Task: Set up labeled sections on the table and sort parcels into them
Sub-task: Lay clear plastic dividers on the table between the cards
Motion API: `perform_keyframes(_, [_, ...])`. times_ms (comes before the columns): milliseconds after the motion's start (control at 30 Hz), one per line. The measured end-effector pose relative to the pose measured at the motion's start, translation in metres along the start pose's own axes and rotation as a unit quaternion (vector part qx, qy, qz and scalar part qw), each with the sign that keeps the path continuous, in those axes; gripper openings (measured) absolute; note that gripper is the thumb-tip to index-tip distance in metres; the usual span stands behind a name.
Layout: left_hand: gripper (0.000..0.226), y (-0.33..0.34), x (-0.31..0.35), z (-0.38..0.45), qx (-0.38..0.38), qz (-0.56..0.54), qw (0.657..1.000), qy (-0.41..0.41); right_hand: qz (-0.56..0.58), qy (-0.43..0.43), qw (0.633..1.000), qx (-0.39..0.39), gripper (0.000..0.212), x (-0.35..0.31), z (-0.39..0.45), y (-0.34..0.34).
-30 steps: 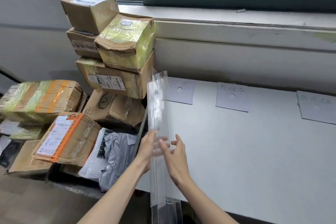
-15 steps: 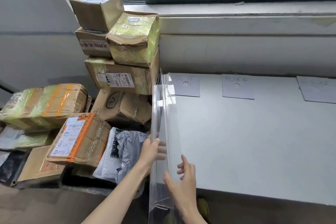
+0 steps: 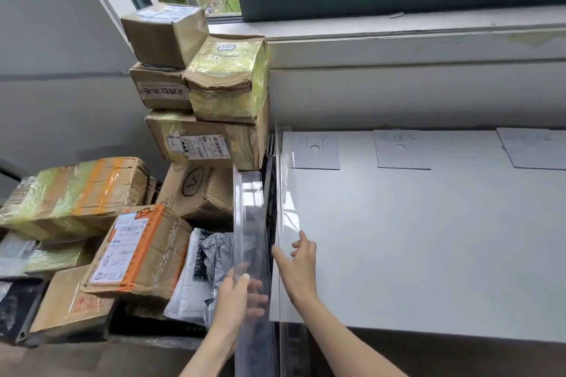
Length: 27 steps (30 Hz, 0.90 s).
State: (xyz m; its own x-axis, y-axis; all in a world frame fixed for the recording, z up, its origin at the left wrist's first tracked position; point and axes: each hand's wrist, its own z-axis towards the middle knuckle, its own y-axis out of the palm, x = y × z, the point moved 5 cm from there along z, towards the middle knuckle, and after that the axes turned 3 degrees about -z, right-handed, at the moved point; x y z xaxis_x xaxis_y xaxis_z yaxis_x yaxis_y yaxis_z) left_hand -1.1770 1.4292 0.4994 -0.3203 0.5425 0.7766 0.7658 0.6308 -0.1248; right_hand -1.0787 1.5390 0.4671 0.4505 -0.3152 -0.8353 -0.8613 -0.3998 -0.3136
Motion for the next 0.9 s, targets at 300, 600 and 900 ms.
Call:
perform_keyframes(300, [0.034,-0.017,-0.005,0.005,0.006,-0.011,1.0,-0.01,-0.22,-0.02,0.972,0.074,0.076,-0.003,0.048,-0.002])
perform_keyframes(600, [0.031,-0.009,0.013,0.0,-0.004,-0.043,0.999,-0.002,-0.276,-0.045,0.958,0.056,0.068,-0.01,0.058,0.008])
perform_keyframes(900, [0.027,-0.01,0.019,-0.007,-0.006,-0.062,0.998,-0.016,-0.329,-0.091,0.939,0.035,0.067,-0.014,0.062,0.005])
